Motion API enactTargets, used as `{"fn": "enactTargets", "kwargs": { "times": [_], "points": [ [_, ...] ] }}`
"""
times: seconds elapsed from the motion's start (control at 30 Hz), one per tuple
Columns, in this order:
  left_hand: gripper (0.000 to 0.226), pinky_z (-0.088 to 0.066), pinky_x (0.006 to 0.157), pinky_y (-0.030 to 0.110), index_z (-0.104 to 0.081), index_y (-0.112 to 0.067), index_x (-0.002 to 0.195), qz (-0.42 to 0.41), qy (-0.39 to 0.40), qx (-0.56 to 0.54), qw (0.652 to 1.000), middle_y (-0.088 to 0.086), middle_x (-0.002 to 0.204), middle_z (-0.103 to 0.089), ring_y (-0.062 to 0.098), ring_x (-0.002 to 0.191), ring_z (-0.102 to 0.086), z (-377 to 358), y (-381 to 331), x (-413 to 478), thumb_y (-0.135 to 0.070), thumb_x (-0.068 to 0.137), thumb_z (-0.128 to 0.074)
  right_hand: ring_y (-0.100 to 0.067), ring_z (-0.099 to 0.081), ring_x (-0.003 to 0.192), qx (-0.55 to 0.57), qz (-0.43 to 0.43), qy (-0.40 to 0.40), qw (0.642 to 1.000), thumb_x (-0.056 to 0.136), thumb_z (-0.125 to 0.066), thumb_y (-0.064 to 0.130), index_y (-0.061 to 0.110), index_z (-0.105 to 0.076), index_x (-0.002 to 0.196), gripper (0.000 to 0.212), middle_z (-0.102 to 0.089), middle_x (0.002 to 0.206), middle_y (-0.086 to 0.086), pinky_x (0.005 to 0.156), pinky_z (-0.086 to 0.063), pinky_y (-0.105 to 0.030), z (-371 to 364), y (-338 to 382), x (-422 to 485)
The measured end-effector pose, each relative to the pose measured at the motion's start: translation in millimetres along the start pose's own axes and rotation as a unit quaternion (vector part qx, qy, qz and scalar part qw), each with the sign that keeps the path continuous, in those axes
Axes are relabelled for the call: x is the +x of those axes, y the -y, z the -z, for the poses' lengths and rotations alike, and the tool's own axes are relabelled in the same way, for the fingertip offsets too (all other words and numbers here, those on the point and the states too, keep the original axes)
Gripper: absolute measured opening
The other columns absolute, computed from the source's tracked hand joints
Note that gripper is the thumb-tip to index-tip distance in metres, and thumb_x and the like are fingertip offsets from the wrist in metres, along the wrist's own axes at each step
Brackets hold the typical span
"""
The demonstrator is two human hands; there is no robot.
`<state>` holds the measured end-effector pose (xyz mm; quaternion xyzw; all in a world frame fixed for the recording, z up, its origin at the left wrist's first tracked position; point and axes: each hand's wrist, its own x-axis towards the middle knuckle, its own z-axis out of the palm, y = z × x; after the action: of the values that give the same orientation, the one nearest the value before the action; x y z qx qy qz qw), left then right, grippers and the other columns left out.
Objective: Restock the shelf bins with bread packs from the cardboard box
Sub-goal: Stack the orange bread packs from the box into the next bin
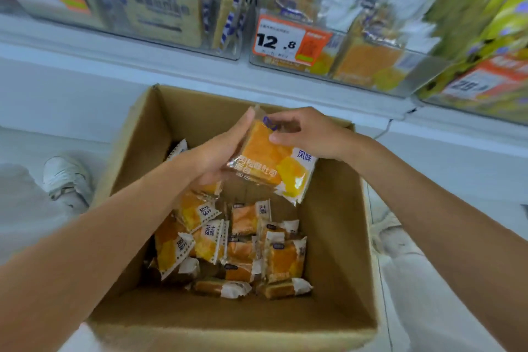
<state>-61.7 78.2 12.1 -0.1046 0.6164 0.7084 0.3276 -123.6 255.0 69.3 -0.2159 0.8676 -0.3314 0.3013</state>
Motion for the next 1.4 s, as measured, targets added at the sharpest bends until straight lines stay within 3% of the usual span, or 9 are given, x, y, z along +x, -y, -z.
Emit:
{"fn": "enactTargets", "kwargs": {
  "times": [0.23, 0.37, 0.5, 0.63, 0.73, 0.83, 1.1, 1.27, 1.4],
  "points": [
    [0.09, -0.037, 0.112, 0.05, -0.052, -0.03, 0.136, -0.076, 0.033, 0.116, 0.99, -0.005, 0.129, -0.065, 0.016, 0.121, -0.059, -30, -61, 2, -0.062, 0.057, -0.082, -0.003, -0.053, 0.116, 0.01, -0.093, 0.041, 0.995, 0.089, -0.061, 0.044, 0.03, -0.042, 0.139, 0.056, -0.054, 0.131, 0.014, 0.096, -0.043, -0.018, 59, 19, -54],
    [0.049, -0.036, 0.112, 0.042, -0.054, -0.039, 0.125, -0.136, 0.078, 0.155, 0.975, -0.013, 0.132, -0.059, 0.009, 0.123, -0.053, -55, -106, 14, -0.051, 0.08, -0.068, 0.014, -0.046, 0.092, -0.014, -0.121, 0.028, 0.992, 0.085, -0.068, 0.04, 0.043, -0.03, 0.122, 0.053, -0.041, 0.103, 0.037, 0.066, -0.039, 0.0, 98, 26, -72],
    [0.042, -0.051, 0.087, 0.034, -0.062, -0.029, 0.105, -0.301, -0.073, 0.233, 0.922, -0.007, 0.107, -0.065, 0.014, 0.099, -0.063, -68, -165, 39, -0.066, 0.085, -0.057, -0.006, -0.056, 0.089, -0.109, -0.156, -0.126, 0.974, 0.076, -0.074, 0.049, 0.028, -0.053, 0.102, 0.04, -0.058, 0.1, 0.012, 0.071, -0.042, -0.022, 151, 24, -81],
    [0.022, -0.048, 0.088, 0.036, -0.063, -0.024, 0.114, -0.408, -0.18, 0.461, 0.767, -0.002, 0.116, -0.063, 0.019, 0.109, -0.057, -69, -222, 85, -0.031, 0.098, -0.049, -0.018, -0.047, 0.107, -0.123, -0.219, -0.219, 0.943, 0.071, -0.072, 0.056, 0.021, -0.052, 0.119, 0.063, -0.051, 0.112, 0.003, 0.086, -0.037, -0.032, 201, 26, -87],
    [0.049, -0.034, 0.102, 0.04, -0.052, -0.034, 0.135, -0.34, -0.092, 0.657, 0.667, -0.003, 0.142, -0.051, 0.025, 0.134, -0.04, -74, -243, 125, -0.059, 0.095, -0.04, -0.016, -0.046, 0.125, -0.119, -0.277, -0.187, 0.935, 0.076, -0.073, 0.052, 0.018, -0.04, 0.143, 0.082, -0.048, 0.138, 0.006, 0.099, -0.031, -0.028, 220, 30, -83],
    [0.08, -0.022, 0.113, 0.047, -0.036, -0.04, 0.145, -0.283, -0.052, 0.745, 0.602, -0.007, 0.157, -0.033, 0.022, 0.144, -0.029, -68, -248, 150, -0.085, 0.081, -0.028, -0.012, -0.068, 0.093, -0.102, -0.31, -0.175, 0.929, 0.054, -0.085, 0.058, 0.025, -0.061, 0.113, 0.072, -0.071, 0.107, 0.01, 0.087, -0.045, -0.027, 236, 26, -78],
    [0.086, -0.016, 0.113, 0.046, -0.032, -0.041, 0.149, -0.326, -0.067, 0.728, 0.6, -0.009, 0.159, -0.03, 0.022, 0.145, -0.025, -58, -241, 148, -0.088, 0.076, -0.035, -0.022, -0.073, 0.075, 0.085, -0.266, -0.34, 0.898, 0.067, -0.075, 0.033, 0.015, -0.07, 0.097, 0.035, -0.074, 0.098, -0.013, 0.072, -0.06, -0.036, 240, 22, -58],
    [0.085, -0.014, 0.115, 0.05, -0.034, -0.041, 0.148, -0.329, -0.067, 0.722, 0.605, -0.006, 0.158, -0.031, 0.024, 0.146, -0.024, -57, -241, 145, -0.087, 0.077, -0.035, -0.028, -0.062, 0.073, -0.162, -0.258, -0.482, 0.822, 0.081, -0.075, 0.037, -0.002, -0.063, 0.1, 0.045, -0.068, 0.093, -0.02, 0.069, -0.049, -0.036, 239, 19, -28],
    [0.09, -0.015, 0.115, 0.049, -0.03, -0.041, 0.15, -0.328, -0.062, 0.724, 0.604, -0.006, 0.16, -0.028, 0.024, 0.147, -0.022, -57, -240, 145, -0.089, 0.074, -0.036, -0.037, -0.06, 0.098, -0.299, -0.328, -0.41, 0.797, 0.085, -0.072, 0.035, -0.005, -0.059, 0.111, 0.05, -0.065, 0.101, -0.024, 0.072, -0.048, -0.039, 243, 28, -17]
  ]
}}
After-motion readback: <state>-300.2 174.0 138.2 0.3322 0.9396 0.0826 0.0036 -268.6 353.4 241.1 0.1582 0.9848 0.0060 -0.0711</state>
